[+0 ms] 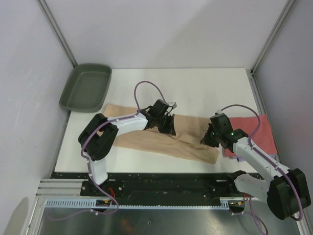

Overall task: Fold and stack the t-shirts
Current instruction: Fold the other side of the tshirt into a rectangle

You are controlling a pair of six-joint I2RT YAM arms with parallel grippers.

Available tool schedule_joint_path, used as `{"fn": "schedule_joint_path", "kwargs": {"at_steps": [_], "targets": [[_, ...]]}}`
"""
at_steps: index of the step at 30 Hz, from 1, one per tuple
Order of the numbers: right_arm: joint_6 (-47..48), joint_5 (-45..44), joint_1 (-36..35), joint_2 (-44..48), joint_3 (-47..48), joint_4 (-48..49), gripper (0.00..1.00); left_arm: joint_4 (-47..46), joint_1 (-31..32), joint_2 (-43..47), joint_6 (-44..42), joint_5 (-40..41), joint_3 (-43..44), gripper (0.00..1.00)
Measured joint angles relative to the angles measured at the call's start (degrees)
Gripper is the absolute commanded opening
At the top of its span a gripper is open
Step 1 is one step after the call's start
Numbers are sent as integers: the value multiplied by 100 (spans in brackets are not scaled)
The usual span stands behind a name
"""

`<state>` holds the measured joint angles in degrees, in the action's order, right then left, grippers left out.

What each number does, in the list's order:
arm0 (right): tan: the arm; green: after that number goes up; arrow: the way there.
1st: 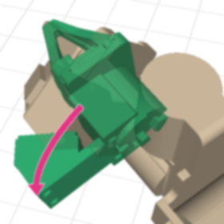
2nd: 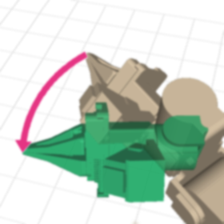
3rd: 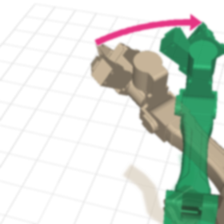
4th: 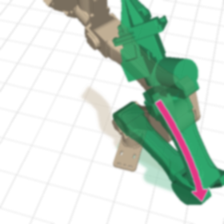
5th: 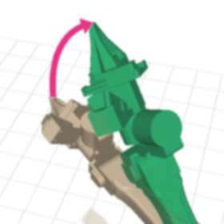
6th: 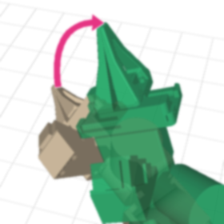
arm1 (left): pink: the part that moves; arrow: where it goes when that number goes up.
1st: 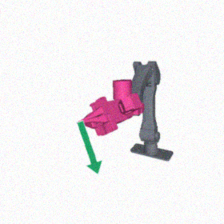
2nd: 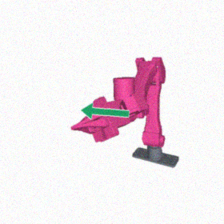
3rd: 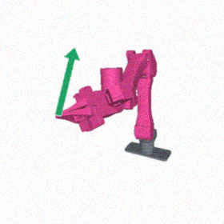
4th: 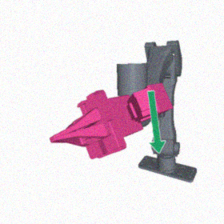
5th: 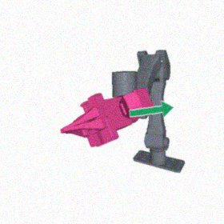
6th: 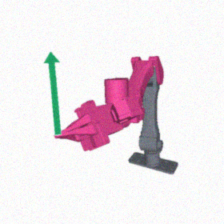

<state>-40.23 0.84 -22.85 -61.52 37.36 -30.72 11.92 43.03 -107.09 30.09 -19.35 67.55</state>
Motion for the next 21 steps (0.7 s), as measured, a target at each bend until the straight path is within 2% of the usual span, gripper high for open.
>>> {"fn": "schedule_joint_path", "kwargs": {"at_steps": [18, 21], "targets": [[-632, 70, -776, 181, -247, -39, 0, -57, 0, 446, -11, 125, -474, 14], [-691, 68, -892, 153, -289, -28, 4, -52, 0, 446, -11, 140, -505, 18]]}}
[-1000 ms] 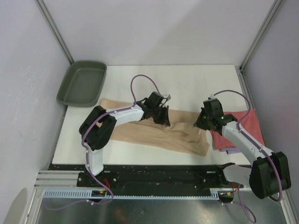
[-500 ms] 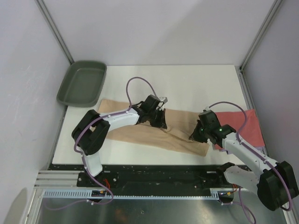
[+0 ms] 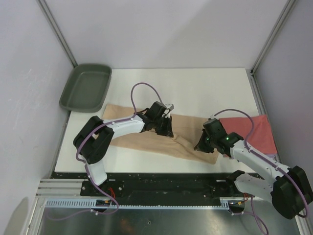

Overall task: Fold and stack the t-shirts
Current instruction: Fold the other side of the tshirt into a rectangle

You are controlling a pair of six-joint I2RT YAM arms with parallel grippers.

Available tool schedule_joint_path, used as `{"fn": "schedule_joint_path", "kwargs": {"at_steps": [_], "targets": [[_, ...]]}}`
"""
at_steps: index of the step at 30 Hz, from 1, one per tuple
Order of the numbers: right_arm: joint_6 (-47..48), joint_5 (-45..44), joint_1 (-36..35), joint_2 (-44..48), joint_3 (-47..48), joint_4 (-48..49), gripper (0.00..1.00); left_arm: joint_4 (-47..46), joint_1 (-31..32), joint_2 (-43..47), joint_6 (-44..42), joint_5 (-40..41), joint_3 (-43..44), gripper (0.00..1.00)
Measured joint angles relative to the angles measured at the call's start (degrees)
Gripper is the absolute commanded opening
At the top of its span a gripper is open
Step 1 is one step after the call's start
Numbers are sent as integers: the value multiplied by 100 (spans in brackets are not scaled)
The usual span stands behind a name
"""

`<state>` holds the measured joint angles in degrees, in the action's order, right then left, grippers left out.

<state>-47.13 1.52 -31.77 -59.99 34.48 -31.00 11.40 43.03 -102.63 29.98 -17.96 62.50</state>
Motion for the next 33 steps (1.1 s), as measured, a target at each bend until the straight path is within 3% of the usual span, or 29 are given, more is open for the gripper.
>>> {"fn": "schedule_joint_path", "kwargs": {"at_steps": [10, 19, 33], "targets": [[-44, -15, -118, -107, -155, 2, 35, 2, -48, 214, -46, 85, -116, 38], [46, -127, -127, 236, -142, -160, 35, 7, -212, 535, -103, 24, -243, 39], [63, -568, 839, -144, 4, -122, 33, -15, 103, 26, 55, -339, 0, 20]]}}
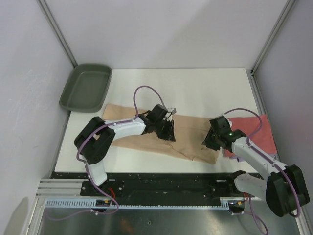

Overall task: Fold and stack the t-shirts
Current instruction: Fold the other side of the tshirt into a rectangle, then rotate the tshirt 80 degrees

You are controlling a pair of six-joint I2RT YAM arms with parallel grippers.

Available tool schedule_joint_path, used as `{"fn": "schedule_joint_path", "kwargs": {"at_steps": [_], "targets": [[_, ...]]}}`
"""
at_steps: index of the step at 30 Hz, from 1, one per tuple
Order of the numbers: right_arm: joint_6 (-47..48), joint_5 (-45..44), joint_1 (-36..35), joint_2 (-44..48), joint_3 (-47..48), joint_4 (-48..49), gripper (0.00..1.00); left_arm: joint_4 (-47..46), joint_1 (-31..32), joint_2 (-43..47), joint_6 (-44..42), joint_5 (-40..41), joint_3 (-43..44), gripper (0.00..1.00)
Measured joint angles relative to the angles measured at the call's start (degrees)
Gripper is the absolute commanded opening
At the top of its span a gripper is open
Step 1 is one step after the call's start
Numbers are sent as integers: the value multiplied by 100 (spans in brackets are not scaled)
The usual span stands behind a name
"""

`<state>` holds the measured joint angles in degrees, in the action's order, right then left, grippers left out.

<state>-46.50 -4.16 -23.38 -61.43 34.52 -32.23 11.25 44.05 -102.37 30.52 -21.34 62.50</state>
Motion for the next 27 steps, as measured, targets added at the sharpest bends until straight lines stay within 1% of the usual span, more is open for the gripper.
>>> {"fn": "schedule_joint_path", "kwargs": {"at_steps": [5, 7, 9, 13, 17, 20, 22, 25, 27], "targets": [[-2, -2, 9, -437, 0, 144, 33, 138, 20, -118, 103, 66, -280, 20], [-4, -2, 11, -595, 0, 214, 33, 173, 20, -168, 107, 83, -280, 22], [-9, -7, 11, -743, -15, 308, 33, 190, 20, -181, 105, 105, -280, 28], [-13, -22, 74, -966, -101, 472, 33, 291, 0, -179, 92, 131, -223, 45], [26, 61, 278, -1233, -22, 721, 32, 544, -74, -76, 55, 181, 7, 50], [138, 72, 435, -1759, 356, 890, 32, 721, -264, 157, 26, 234, 260, 51], [251, 63, 535, -2267, 789, 977, 32, 789, -461, 326, -42, 280, 426, 51], [485, 44, 721, -3163, 1665, 1128, 32, 859, -817, 498, -114, 321, 595, 50], [669, 7, 868, -3849, 2444, 1141, 32, 935, -1016, 514, -168, 356, 658, 50]]}}
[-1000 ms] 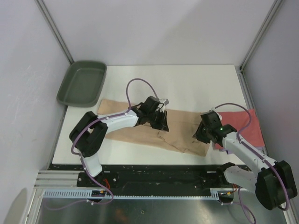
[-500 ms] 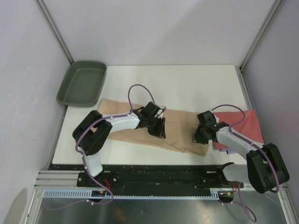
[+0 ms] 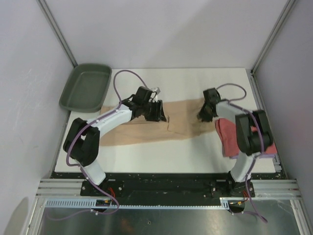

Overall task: Fold and stack the t-shirts
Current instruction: Rotate the tshirt 80 degrees

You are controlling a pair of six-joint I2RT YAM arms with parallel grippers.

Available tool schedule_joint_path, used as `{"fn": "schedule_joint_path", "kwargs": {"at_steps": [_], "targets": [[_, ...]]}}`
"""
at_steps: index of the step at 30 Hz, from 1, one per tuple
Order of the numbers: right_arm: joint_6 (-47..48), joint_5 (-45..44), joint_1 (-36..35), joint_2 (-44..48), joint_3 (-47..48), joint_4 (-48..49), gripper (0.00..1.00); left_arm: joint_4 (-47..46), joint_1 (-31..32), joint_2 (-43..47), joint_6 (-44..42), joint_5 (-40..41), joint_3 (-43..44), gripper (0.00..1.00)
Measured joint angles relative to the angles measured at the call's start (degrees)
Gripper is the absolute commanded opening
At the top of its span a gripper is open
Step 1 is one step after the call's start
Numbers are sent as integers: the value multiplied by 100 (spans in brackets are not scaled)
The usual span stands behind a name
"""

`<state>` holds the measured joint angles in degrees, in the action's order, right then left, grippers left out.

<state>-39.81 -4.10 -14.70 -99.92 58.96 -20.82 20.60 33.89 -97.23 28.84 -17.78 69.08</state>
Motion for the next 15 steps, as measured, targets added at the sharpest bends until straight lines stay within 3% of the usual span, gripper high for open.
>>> {"fn": "schedule_joint_path", "kwargs": {"at_steps": [4, 10, 12, 15], "targets": [[413, -184, 258, -1478, 1974, -151, 35, 229, -210, -7, -98, 168, 4, 48], [1008, -417, 555, -3528, 5519, -1235, 42, 531, -219, -101, -251, 420, 4, 45], [1121, -424, 614, -3685, 6074, -1580, 43, 616, -219, -146, -304, 525, 4, 44], [1202, -448, 623, -3451, 6151, -1941, 43, 741, -219, -203, -402, 765, 4, 42]]}}
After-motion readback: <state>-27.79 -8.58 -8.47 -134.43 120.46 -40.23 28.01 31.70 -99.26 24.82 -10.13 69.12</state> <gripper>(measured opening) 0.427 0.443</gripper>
